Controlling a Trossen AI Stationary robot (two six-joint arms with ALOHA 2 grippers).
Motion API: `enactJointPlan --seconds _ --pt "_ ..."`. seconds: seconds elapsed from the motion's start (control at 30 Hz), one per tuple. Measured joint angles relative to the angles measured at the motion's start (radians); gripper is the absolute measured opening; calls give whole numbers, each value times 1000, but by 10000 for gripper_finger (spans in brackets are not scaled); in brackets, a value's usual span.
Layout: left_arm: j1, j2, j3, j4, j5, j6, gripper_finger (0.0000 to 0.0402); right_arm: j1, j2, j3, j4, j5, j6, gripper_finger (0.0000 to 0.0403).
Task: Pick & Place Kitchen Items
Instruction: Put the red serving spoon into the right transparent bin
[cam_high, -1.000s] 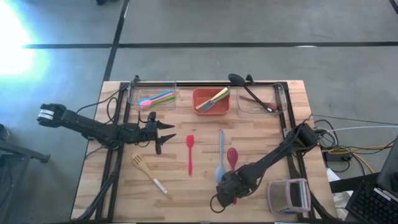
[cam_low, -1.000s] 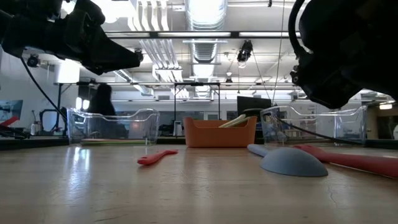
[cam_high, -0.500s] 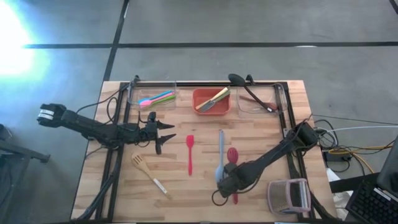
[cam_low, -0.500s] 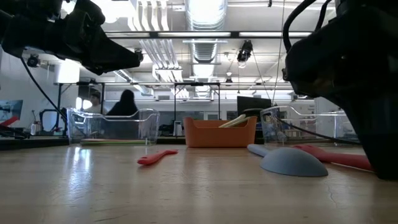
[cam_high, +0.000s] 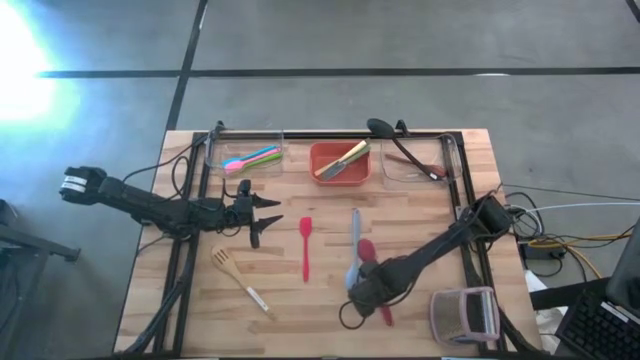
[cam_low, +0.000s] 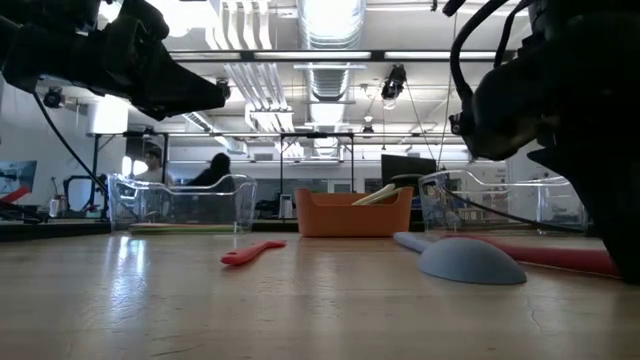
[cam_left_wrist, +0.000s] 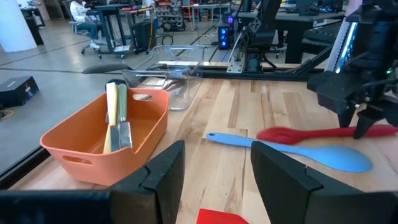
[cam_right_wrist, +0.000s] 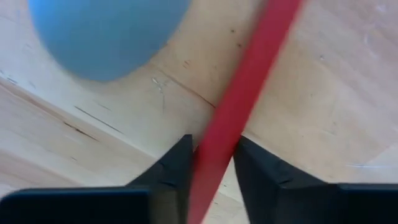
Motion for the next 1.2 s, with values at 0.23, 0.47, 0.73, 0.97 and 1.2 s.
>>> enactJointPlan --seconds 0.23,0.47,0.73,0.97,1.2 --pt "0 0 0 0 0 0 186 -22 -14 -3 -5 -53 -68 50" --pt "0 0 0 0 0 0 186 -36 -63 -10 -50 -31 -89 50" --pt "0 0 0 0 0 0 186 -43 -155 -29 -178 60 -41 49" --pt "0 0 0 0 0 2 186 -41 -244 -57 -199 94 14 49" --pt "0 0 0 0 0 2 186 -45 -325 -58 -214 143 37 49"
